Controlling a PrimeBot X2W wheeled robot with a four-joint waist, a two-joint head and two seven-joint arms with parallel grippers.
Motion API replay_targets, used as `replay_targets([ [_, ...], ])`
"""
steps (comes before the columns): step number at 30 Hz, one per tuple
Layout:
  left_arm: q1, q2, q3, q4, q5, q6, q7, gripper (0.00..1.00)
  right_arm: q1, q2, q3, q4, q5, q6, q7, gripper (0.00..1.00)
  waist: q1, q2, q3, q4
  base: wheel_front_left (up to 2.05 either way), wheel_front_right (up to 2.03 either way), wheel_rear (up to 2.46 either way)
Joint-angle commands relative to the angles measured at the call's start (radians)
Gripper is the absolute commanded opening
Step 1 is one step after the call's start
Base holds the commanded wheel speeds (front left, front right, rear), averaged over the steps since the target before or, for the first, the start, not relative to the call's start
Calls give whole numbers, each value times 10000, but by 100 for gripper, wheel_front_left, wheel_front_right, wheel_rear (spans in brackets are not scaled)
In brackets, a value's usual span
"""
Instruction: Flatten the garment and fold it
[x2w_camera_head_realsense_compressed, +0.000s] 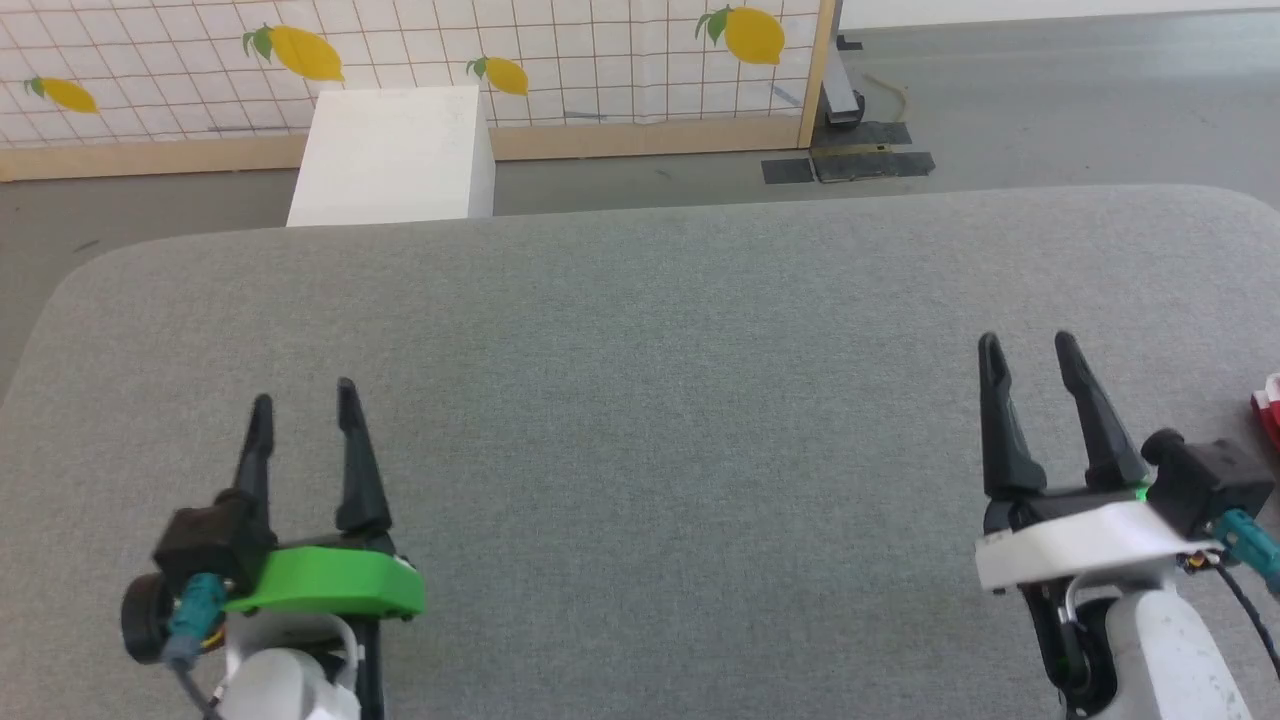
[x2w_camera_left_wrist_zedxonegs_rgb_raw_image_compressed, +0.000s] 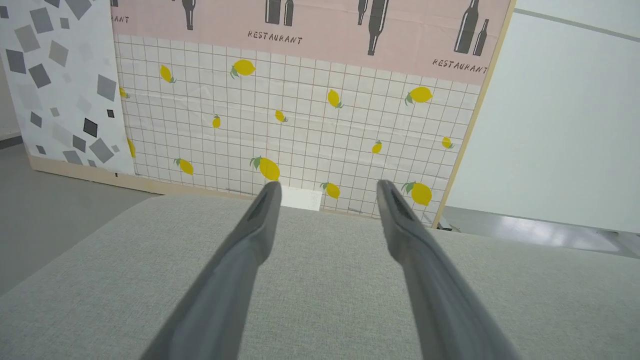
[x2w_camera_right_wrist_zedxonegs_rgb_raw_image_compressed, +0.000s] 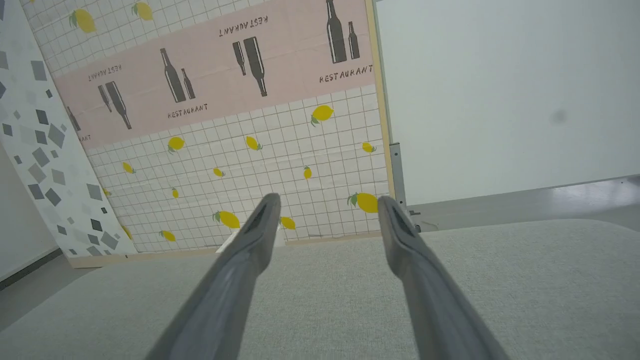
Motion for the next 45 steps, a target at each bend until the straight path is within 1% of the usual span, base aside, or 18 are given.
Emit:
replay_targets([
  [1,174,-36,-95,94,140,36,-46,100,197,13,-13,26,-111,-13,-54,100,1,0,12,-23,0,0,0],
  [5,263,-80,-406,430,291,-59,-46,100,469,14,-3,263,-219,-13,-56,100,1,0,42,-73,0,0,0],
  [7,305,-99,-502,608,307,-47,-46,100,537,14,-8,491,-136,-13,-57,100,1,0,65,-88,0,0,0],
  [16,321,-134,-726,1368,422,-24,-47,100,463,14,37,1362,-404,-13,101,100,1,0,92,-123,0,0,0],
  [22,235,-125,-799,1517,580,-3,-47,100,361,14,68,1569,-444,-13,337,100,1,0,140,-111,0,0,0],
  [30,197,-130,-808,1531,608,-60,-47,100,277,14,83,1662,-370,-13,339,100,1,0,163,-136,0,0,0],
  [31,191,-105,-819,1516,581,-21,4,0,384,0,69,1641,-403,0,328,0,1,0,164,-136,0,0,0],
  [45,244,-111,-768,1352,727,-67,226,0,489,-1,65,1372,-594,-1,521,0,1,0,105,-49,0,0,0],
])
